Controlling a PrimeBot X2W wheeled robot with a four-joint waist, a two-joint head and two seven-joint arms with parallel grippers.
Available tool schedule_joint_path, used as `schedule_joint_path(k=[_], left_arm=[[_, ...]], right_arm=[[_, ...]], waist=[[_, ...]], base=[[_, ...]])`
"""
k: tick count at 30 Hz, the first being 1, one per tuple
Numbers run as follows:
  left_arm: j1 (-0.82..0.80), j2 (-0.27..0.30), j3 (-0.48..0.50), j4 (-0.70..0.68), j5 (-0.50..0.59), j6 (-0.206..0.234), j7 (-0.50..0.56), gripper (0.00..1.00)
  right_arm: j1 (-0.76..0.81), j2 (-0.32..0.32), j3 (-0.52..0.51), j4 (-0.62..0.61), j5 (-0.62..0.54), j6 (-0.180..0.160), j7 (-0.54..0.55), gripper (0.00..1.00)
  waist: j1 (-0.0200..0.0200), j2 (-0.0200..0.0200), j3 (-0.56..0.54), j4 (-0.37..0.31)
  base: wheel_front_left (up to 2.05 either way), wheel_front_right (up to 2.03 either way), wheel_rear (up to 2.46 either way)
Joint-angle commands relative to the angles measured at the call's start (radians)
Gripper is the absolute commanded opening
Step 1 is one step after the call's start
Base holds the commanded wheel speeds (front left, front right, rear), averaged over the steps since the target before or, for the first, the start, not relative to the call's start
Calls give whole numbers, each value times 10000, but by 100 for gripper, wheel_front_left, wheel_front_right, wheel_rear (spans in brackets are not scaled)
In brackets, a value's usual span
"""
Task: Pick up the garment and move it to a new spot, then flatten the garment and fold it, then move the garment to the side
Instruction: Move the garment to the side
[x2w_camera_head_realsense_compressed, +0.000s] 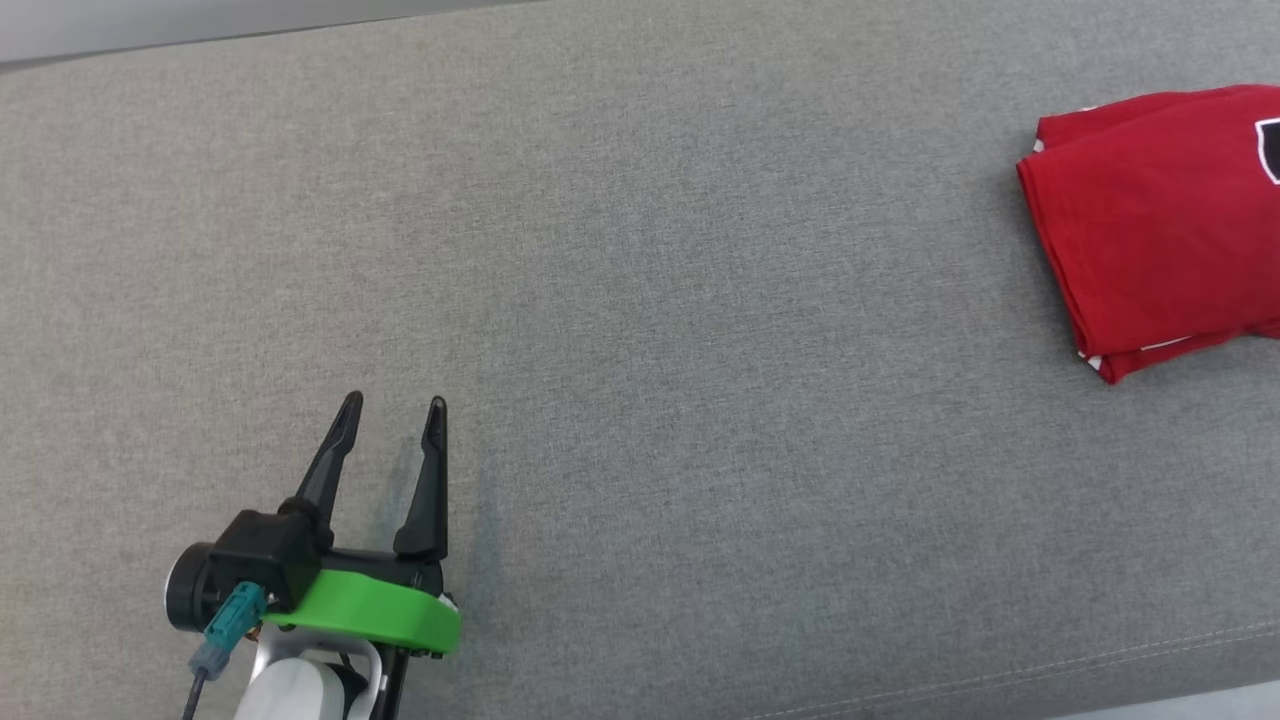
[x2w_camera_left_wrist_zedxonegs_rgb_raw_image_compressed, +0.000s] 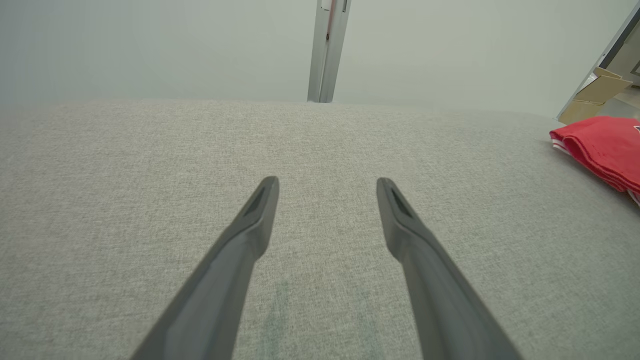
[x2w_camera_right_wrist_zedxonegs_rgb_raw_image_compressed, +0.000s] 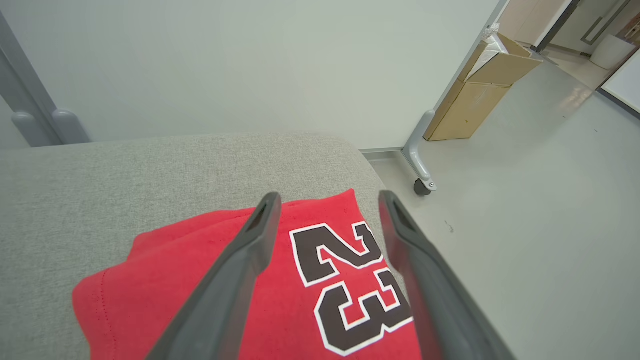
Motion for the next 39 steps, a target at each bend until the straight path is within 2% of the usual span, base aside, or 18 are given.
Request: schedule_joint_path(k=[1,7,13,22,25,29,31,39], left_arm=[[-111,95,79,6,-43,90,0,100],[-361,86,438,300,-346,207,-68,100],[-190,-43,774,901,-582,361,-208,100],[476,-281,1054,1431,-704,329,-321,100],[710,-348,1223,1347,-671,312,-316,100],[1094,-414,1431,1185,-507,282,-317,100],[1268,-453,1497,1088,-402,271,-311,100],[1660,-585,1411,1248,-190,211,-312,100]], right_arm=[[18,65,147,-121,145,-16,-174,100],[521,545,844,-747,707,-16,-1039,100],[1672,1153,1642,-1825,1166,-16,-1847,100],[4248,2825,2036,-3715,1093,-16,-2622,100],[5226,3145,2211,-4247,950,-16,-2905,100],[6411,3305,2414,-4770,1005,-16,-3219,100],[6872,3325,2666,-4937,1465,-16,-3361,100],[7629,3325,3276,-4946,2091,-14,-3652,100]], waist=[[0,0,-223,-98],[0,0,-852,-180],[0,0,-1605,-199],[0,0,-2525,-72],[0,0,-2735,21],[0,0,-2922,113],[0,0,-2966,154],[0,0,-3052,189]], base=[[0,0,0],[0,0,0],[0,0,0],[0,0,0],[0,0,0],[0,0,0],[0,0,0],[0,0,0]])
